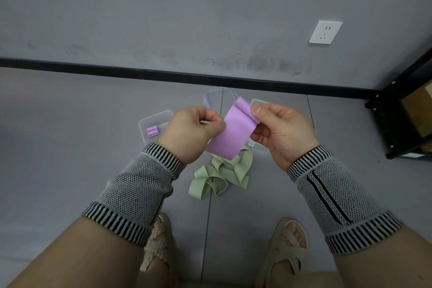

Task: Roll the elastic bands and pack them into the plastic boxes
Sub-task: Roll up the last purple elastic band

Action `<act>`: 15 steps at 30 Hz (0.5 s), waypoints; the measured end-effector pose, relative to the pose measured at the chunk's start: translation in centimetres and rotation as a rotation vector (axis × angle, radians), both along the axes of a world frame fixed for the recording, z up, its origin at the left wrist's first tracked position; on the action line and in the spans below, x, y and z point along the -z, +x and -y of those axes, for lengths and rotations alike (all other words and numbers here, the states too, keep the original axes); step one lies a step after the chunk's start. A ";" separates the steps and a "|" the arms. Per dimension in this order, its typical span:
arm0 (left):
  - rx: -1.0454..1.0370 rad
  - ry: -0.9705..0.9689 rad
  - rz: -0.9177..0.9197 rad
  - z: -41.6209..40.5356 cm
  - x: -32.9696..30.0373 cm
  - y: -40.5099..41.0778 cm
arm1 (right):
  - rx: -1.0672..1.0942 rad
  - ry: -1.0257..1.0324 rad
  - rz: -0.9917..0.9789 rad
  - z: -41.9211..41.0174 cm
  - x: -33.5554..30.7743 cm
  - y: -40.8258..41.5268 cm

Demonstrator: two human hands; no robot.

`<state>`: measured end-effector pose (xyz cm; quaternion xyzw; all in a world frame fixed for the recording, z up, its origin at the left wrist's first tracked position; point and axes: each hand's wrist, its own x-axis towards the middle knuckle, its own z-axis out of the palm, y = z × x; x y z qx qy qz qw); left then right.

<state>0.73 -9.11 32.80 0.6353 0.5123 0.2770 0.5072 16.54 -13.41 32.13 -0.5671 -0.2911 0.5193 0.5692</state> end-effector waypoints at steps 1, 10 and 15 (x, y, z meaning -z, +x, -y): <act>0.024 -0.006 0.014 0.1 -0.1 0.0 | 0.004 0.004 0.008 0.0 0.0 0.0; 0.145 0.007 0.018 0.0 -0.1 -0.3 | -0.002 0.028 -0.114 0.2 -0.4 0.1; 0.121 0.006 0.052 -0.2 0.2 -0.4 | 0.020 0.020 -0.060 0.1 -0.4 0.0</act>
